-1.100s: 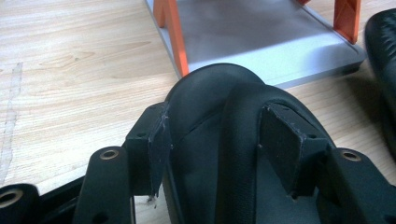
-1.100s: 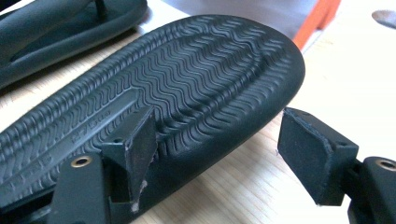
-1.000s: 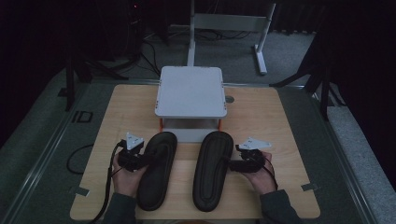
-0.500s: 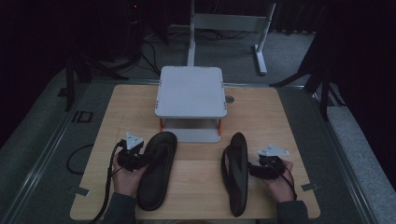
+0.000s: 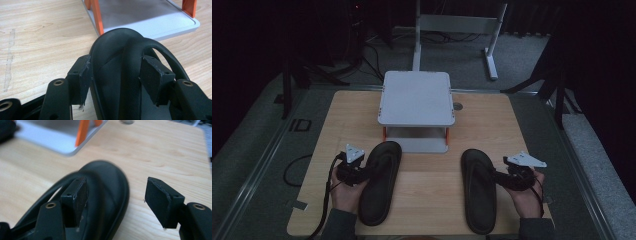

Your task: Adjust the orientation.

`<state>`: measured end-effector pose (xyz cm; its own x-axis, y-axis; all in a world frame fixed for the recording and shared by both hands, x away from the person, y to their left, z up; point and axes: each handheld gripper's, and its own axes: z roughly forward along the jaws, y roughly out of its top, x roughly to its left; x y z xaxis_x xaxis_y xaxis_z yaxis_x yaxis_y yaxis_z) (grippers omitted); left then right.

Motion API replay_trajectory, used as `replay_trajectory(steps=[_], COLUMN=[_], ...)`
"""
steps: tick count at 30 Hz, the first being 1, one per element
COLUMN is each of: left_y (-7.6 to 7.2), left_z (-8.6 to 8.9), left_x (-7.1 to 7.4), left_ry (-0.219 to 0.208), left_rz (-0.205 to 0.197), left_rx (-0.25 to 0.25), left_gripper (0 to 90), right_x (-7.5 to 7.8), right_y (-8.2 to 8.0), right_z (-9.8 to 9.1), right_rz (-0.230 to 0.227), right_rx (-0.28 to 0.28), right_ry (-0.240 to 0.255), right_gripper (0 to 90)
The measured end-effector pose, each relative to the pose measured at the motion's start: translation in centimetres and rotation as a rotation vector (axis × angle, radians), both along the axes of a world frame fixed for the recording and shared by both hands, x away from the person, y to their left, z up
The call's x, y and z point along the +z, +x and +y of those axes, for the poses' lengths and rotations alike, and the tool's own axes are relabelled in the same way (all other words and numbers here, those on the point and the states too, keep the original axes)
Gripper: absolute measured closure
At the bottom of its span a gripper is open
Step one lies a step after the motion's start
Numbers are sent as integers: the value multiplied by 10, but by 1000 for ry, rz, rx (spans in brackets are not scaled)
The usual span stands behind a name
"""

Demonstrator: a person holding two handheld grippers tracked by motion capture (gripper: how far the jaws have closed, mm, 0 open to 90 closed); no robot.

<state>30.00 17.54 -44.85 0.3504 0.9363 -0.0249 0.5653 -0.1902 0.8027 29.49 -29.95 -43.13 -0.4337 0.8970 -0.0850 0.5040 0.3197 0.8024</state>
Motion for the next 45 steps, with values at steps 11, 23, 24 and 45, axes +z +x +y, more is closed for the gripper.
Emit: replay_trajectory(steps=[11,23,24,45], left_y=[-1,-1,-2,-2], left_z=[18,18,18,-8], left_x=[-13,-13,-12,-25], left_ry=[-36,-23,-28,32], left_rz=[-3,-1,-3,75], left_rx=[-3,-10,-18,-167], left_gripper=[403,432,431,508], right_x=[-37,-27,-25,-21], right_y=[35,27,28,55], right_z=[18,58,63,141], right_rz=[124,111,106,99], right_rx=[88,169,183,263], right_ry=[11,4,14,39], right_gripper=[545,666,666,665])
